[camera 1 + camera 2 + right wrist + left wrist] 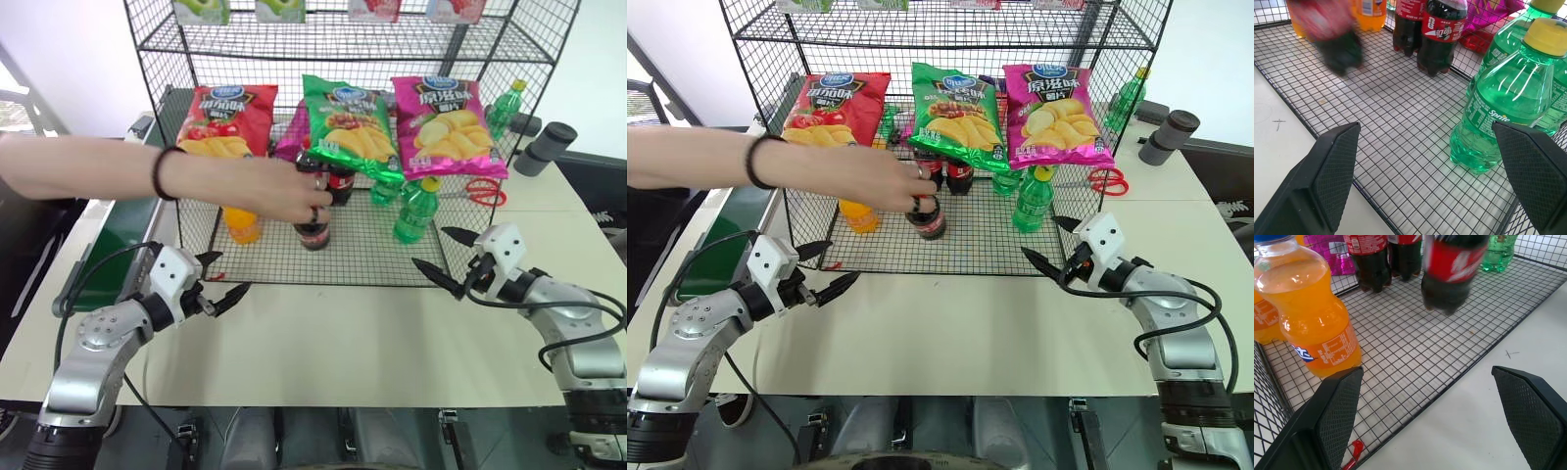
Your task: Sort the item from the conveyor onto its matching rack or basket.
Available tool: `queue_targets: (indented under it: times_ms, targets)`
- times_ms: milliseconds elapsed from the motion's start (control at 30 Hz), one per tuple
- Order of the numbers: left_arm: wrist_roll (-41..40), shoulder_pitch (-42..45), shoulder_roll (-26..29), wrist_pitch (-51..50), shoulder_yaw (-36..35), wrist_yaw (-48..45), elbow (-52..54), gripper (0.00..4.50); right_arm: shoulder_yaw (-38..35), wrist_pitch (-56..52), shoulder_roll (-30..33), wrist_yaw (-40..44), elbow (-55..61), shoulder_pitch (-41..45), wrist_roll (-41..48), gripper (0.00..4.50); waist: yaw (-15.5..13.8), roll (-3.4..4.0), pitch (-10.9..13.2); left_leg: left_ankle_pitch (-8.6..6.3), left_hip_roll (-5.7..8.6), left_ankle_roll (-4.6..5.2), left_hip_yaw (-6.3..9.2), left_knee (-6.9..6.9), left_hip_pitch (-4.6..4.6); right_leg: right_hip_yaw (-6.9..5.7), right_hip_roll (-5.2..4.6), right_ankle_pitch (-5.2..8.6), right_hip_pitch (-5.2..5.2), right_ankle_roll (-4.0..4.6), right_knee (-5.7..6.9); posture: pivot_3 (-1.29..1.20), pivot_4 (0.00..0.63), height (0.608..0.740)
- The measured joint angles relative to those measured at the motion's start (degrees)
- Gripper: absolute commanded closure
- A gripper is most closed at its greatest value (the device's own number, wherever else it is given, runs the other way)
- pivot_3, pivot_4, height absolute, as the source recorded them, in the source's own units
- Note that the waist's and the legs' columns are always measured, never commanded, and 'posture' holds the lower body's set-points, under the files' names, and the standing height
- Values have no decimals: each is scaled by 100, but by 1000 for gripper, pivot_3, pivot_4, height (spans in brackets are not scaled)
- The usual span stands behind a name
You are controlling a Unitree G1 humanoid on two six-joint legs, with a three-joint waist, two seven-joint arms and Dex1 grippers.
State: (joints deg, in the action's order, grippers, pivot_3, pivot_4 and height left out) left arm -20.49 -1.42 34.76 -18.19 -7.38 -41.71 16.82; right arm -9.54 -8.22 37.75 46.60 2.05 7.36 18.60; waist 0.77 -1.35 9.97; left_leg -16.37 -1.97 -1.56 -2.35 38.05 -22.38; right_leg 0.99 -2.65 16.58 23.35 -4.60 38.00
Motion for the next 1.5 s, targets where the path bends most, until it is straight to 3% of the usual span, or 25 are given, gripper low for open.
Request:
queue_targets:
  times_ms: [667, 1100, 1500]
  targets:
    - [-103, -13, -54, -104, -60, 98, 12, 0, 127, 24, -101, -34, -1, 76, -104, 32, 5, 0, 0, 0, 0, 0, 0, 1, 0, 0, 0, 0, 0, 0, 1, 0, 150, 734]
    - [-1188, -384, -324, -653, -1505, 746, 487, 0, 477, -156, -409, 5, 32, 317, -75, 32, 5, -1, -1, 0, -1, 0, 1, 4, 1, -1, -2, 0, -1, 0, 3, 0, 150, 734]
    - [-970, -121, -689, -122, -2440, 1929, -231, 0, 939, -702, -702, 33, 479, 628, 79, 32, 2, -2, -2, 0, -1, 0, 2, 5, 1, -2, -2, 0, 0, -1, 4, 0, 150, 734]
